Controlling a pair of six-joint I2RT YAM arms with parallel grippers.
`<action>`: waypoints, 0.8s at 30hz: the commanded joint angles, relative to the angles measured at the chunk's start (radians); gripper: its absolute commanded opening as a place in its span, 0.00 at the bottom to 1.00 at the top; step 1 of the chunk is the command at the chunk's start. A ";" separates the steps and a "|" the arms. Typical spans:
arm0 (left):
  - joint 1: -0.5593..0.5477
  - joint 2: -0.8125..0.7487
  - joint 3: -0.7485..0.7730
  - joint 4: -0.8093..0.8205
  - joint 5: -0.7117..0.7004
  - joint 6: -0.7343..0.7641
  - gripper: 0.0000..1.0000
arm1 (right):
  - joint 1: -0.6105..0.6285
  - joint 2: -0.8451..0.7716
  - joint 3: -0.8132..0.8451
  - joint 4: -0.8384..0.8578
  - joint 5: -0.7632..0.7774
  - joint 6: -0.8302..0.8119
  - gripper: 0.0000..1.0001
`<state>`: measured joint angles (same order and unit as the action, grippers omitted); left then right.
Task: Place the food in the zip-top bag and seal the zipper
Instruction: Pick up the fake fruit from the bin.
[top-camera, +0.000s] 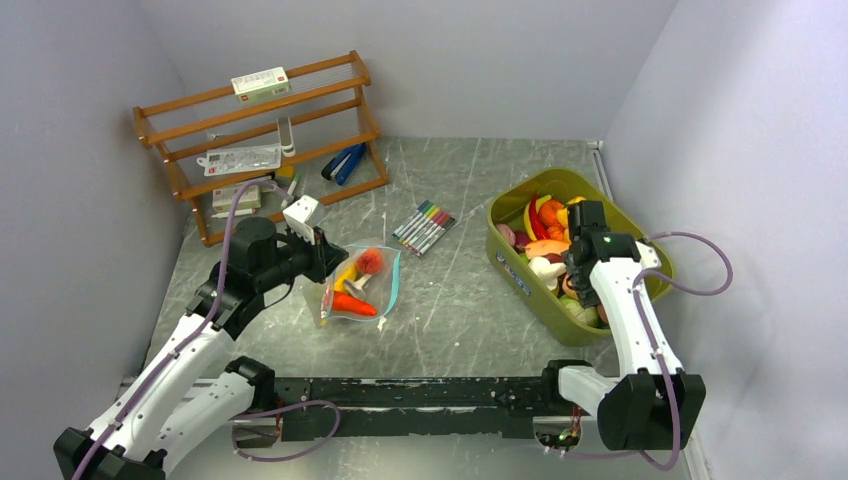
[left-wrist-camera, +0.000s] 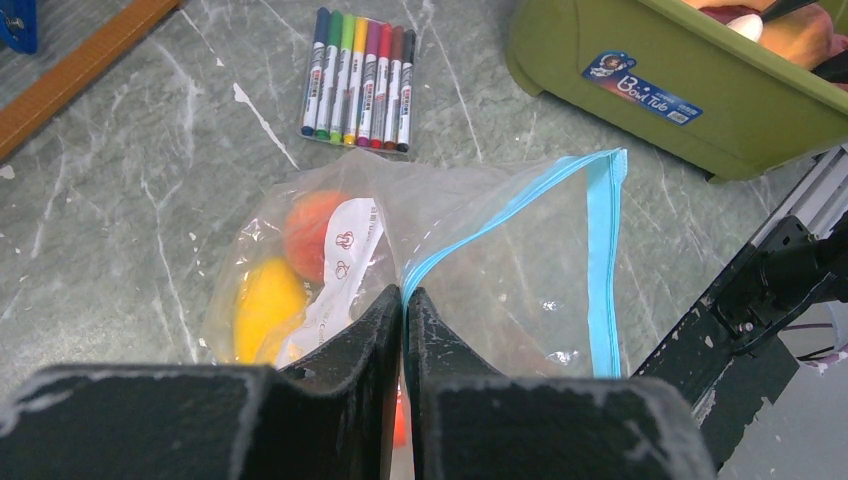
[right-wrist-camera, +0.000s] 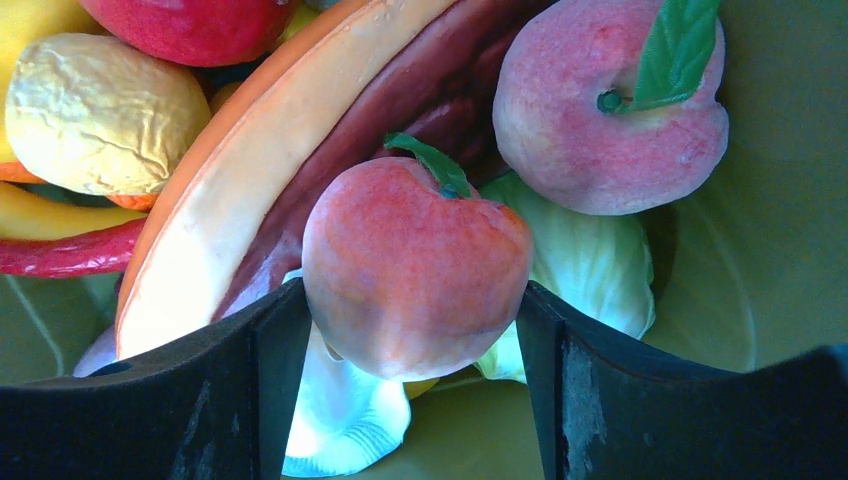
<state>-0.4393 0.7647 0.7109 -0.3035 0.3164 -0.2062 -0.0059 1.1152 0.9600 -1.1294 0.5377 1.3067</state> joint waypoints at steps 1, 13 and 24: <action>0.005 -0.011 -0.001 0.000 -0.011 0.012 0.07 | -0.007 -0.035 -0.007 0.007 0.053 0.052 0.65; 0.005 -0.009 -0.003 0.019 -0.014 -0.028 0.07 | -0.008 -0.246 0.003 0.184 0.033 -0.162 0.52; 0.005 0.027 0.021 0.088 0.010 -0.197 0.07 | -0.008 -0.299 0.019 0.422 -0.311 -0.532 0.53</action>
<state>-0.4393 0.7696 0.7055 -0.2714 0.3176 -0.3328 -0.0074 0.8310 0.9634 -0.8463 0.4255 0.9661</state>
